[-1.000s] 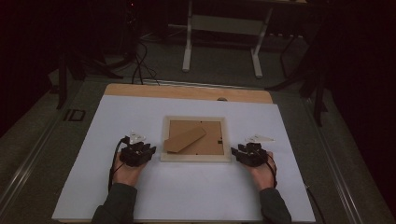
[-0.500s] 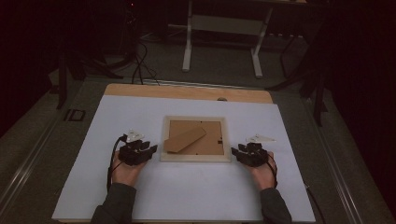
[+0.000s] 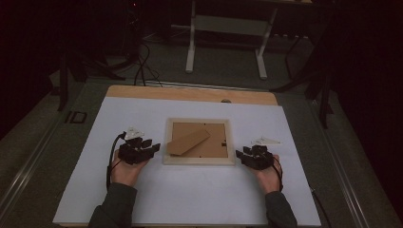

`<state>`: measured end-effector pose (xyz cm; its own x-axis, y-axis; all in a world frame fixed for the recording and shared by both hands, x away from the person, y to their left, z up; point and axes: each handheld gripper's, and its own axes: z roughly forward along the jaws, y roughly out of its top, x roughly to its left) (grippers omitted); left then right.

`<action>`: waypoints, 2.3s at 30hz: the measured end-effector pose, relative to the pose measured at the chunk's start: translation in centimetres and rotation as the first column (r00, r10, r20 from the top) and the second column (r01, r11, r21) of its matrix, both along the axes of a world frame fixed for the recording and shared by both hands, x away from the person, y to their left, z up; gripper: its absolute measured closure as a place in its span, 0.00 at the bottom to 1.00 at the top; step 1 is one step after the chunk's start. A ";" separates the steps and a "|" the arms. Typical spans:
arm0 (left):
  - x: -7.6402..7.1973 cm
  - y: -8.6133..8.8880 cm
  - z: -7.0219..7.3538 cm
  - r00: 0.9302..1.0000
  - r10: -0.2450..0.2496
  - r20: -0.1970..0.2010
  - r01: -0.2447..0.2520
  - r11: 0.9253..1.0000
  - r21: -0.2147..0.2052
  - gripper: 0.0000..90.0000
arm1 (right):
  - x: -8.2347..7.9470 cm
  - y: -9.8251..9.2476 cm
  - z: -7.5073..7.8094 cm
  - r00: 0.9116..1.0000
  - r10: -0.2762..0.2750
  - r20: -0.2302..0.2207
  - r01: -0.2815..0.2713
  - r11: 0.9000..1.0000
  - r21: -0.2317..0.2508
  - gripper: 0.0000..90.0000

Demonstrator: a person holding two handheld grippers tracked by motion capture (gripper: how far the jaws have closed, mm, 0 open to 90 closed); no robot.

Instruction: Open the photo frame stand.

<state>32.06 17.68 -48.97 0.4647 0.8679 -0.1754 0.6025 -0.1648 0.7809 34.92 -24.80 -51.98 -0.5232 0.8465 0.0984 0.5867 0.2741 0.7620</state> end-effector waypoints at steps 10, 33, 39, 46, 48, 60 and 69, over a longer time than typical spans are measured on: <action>0.5 -0.2 1.6 0.999 -0.033 0.015 0.034 0.999 -0.019 0.65 | 0.0 0.0 0.0 1.000 0.004 -0.002 -0.004 1.000 0.004 0.64; 2.4 -2.2 2.8 0.993 -0.112 -0.025 0.112 0.993 -0.028 0.61 | -0.1 0.1 0.1 1.000 0.010 -0.003 -0.010 1.000 0.010 0.63; 2.9 -2.9 2.8 0.991 -0.132 -0.037 0.131 0.991 -0.011 0.59 | -0.1 0.1 0.1 1.000 0.011 -0.001 -0.011 1.000 0.011 0.63; 3.7 -2.7 2.4 0.984 -0.162 -0.077 0.156 0.984 -0.082 0.59 | -0.1 0.1 0.0 1.000 0.011 -0.004 -0.011 1.000 0.010 0.63; 3.9 -2.8 2.3 0.982 -0.170 -0.082 0.163 0.983 -0.085 0.59 | -0.1 0.1 0.0 1.000 0.014 -0.004 -0.014 1.000 0.009 0.63; 4.9 -4.2 1.7 0.971 -0.212 -0.108 0.207 0.977 -0.058 0.53 | -0.1 0.1 0.0 1.000 0.011 -0.004 -0.011 1.000 0.011 0.63; 5.3 -5.5 1.4 0.962 -0.247 -0.112 0.251 0.968 0.017 0.53 | -0.1 0.2 0.0 1.000 0.014 -0.004 -0.014 1.000 0.011 0.62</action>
